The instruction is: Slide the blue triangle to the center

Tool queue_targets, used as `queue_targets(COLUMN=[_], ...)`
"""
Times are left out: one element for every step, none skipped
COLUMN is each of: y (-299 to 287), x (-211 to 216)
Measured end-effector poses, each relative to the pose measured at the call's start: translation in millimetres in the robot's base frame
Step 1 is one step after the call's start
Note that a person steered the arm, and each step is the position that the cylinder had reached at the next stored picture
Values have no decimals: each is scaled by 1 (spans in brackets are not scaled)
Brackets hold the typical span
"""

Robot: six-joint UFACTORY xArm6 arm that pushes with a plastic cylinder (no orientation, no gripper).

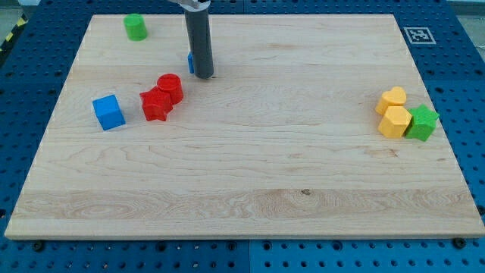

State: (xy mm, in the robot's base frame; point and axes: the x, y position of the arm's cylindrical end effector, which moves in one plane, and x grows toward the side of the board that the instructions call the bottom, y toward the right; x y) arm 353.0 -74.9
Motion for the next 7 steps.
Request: queue_targets(y=[-18,-18,-32,-52,-42,-16,24], x=[3,3,3,-8,-20,-34,-34])
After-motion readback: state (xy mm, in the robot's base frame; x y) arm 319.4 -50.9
